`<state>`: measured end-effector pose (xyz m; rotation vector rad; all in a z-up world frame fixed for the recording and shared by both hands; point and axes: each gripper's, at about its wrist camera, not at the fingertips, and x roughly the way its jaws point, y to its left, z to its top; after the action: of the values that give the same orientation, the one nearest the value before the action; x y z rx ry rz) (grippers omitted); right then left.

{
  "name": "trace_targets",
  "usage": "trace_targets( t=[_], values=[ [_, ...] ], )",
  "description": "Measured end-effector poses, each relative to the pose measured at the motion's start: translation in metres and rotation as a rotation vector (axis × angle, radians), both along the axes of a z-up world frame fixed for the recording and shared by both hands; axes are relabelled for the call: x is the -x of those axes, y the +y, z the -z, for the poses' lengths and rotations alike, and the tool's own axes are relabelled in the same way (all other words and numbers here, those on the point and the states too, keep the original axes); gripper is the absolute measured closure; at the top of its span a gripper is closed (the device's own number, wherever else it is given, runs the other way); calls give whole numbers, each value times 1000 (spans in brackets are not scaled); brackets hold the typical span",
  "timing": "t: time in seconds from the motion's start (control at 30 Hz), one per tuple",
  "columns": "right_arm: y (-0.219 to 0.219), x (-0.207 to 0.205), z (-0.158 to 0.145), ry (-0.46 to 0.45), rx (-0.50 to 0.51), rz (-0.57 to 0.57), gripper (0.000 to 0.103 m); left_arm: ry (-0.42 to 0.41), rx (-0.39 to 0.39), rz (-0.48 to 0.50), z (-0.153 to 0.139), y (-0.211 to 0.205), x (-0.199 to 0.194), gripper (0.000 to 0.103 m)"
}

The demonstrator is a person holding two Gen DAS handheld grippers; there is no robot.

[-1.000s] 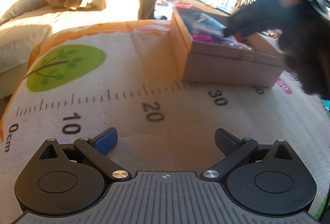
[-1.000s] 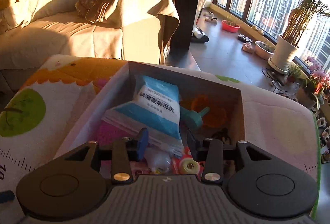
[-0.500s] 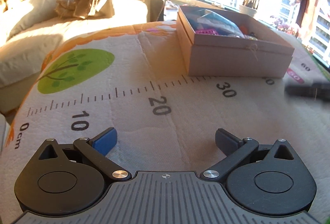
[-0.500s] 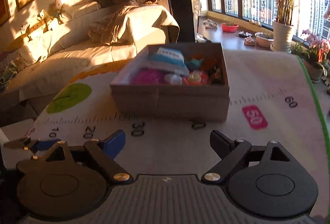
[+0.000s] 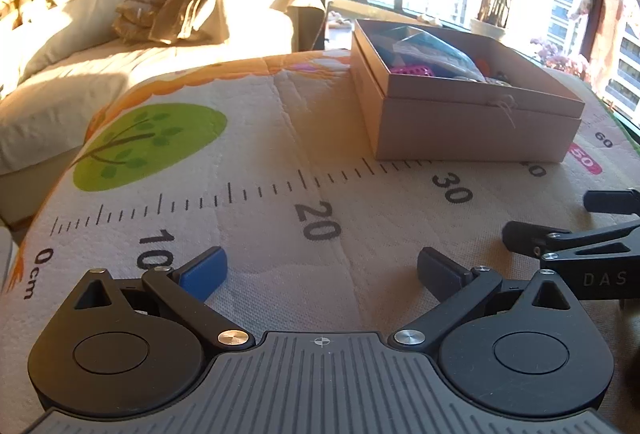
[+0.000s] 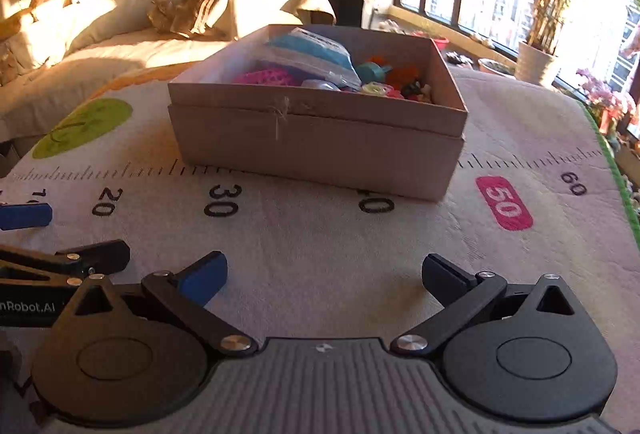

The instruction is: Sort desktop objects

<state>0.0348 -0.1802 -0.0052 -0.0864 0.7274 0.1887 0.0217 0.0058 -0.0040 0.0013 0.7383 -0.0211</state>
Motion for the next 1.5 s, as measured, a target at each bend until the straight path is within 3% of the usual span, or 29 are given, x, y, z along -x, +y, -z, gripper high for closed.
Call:
trace_targets(
  t=[0.17, 1.5],
  values=[
    [-2, 0, 2, -34, -19, 12, 0, 3, -3, -9, 0, -2, -6, 0],
    [-4, 0, 3, -35, -26, 13, 0, -10, 19, -7, 0, -1, -4, 0]
  ],
)
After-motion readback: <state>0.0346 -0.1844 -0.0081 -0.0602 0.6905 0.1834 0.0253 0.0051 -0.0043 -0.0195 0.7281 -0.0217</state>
